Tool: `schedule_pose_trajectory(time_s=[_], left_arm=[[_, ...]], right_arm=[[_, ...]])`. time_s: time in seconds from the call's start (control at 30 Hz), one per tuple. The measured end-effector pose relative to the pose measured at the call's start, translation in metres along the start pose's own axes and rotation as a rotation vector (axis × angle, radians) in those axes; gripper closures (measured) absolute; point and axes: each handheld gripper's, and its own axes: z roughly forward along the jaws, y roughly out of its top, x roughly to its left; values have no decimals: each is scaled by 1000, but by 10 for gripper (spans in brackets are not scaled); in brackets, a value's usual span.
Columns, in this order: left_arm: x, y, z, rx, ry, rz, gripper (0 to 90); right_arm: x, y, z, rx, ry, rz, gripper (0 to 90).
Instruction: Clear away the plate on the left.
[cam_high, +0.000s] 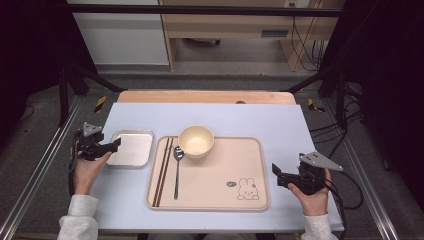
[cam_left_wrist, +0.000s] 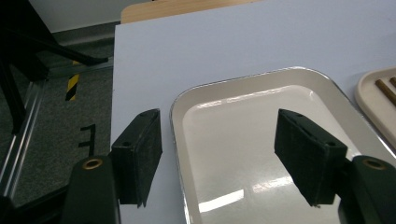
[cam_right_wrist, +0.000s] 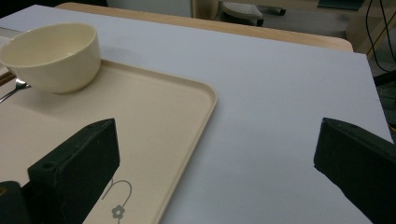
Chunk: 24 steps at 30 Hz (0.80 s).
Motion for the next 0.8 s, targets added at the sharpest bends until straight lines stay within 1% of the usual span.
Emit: schedule_pose_trajectory(time_s=[0.17, 0.23, 0.3, 0.33, 0.4, 0.47, 0.5, 0.57, 0.8], left_arm=[[8, -4, 7, 29, 7, -31, 388], [10, -6, 10, 37, 8, -32, 416], [12, -8, 12, 54, 8, -30, 450], [12, -9, 14, 70, 14, -30, 468], [13, -11, 16, 87, 8, -29, 502], [13, -13, 18, 104, 12, -28, 525], [14, -13, 19, 107, 14, -31, 537], [15, -16, 20, 94, 16, -41, 576], [21, -24, 27, 127, -4, -67, 651]], right_arm=[[1, 0, 1, 2, 2, -2, 6], [1, 0, 2, 5, 3, -4, 6], [1, -1, 2, 7, 3, -4, 6], [1, -1, 2, 6, 4, -4, 6], [1, 0, 1, 3, 0, -7, 6], [1, 0, 1, 2, 2, -2, 6], [1, 0, 1, 3, 1, -4, 6], [1, 0, 1, 3, 1, -5, 6], [2, -1, 3, 8, 1, -10, 6]])
